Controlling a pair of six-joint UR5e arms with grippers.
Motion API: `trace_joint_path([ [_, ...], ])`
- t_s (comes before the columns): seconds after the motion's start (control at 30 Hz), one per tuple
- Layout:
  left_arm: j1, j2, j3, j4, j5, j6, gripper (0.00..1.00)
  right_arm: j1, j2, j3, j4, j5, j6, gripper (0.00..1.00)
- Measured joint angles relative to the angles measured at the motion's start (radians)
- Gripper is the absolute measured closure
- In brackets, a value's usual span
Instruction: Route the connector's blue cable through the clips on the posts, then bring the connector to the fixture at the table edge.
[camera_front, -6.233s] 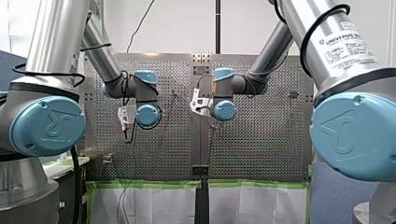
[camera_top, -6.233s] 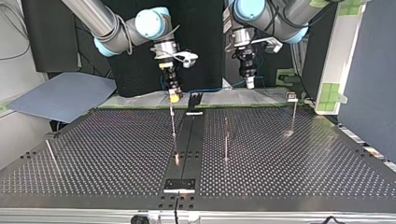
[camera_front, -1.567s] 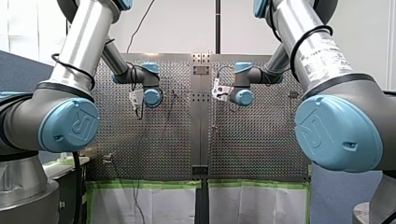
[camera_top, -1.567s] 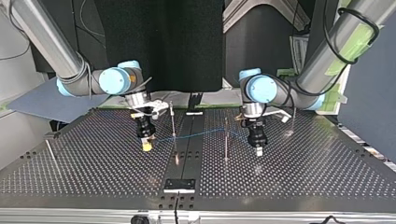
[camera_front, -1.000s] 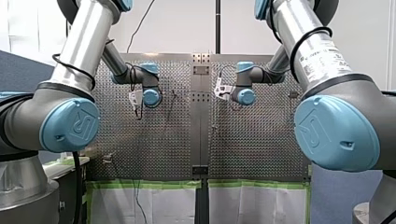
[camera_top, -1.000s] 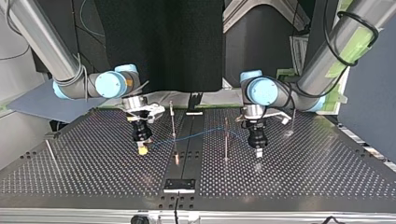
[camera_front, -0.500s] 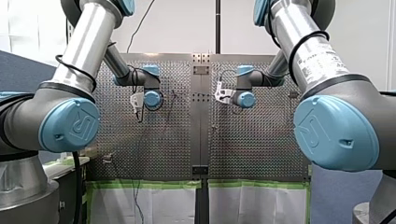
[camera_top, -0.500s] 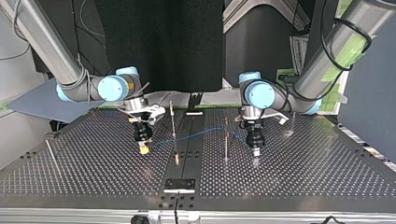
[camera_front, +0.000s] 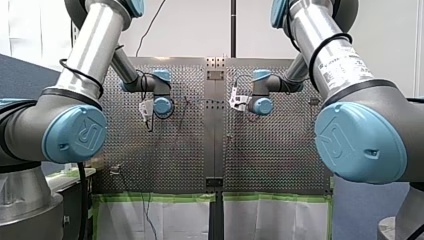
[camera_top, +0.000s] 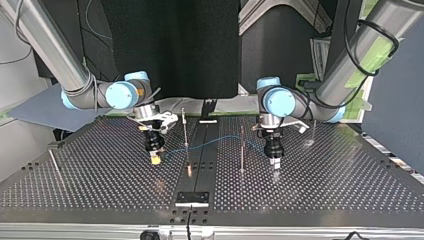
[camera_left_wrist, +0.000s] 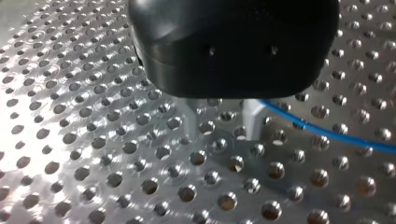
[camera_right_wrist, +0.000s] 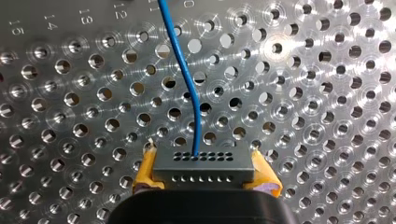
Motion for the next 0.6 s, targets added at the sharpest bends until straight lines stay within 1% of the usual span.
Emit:
trace_joint_path([
  [0.03,0.000,0.000,0.000,-0.003,0.007,-0.007,0.00,0.000,0.000,0.000,0.000,0.000,0.000,1.00],
  [0.1,-0.001,0.000,0.000,-0.014,0.021,-0.020,0.00,0.000,0.000,0.000,0.002,0.000,0.000,1.00],
  [0.2,-0.005,0.000,0.000,-0.036,0.020,-0.027,0.00,0.000,0.000,0.000,0.005,0.000,0.000,1.00],
  [0.5,-0.011,0.000,0.000,-0.104,-0.039,-0.039,0.00,0.000,0.000,0.000,0.011,0.000,0.000,1.00],
  [0.6,-0.009,0.001,0.000,-0.128,-0.046,-0.050,0.00,0.000,0.000,0.000,0.013,0.000,0.000,1.00],
])
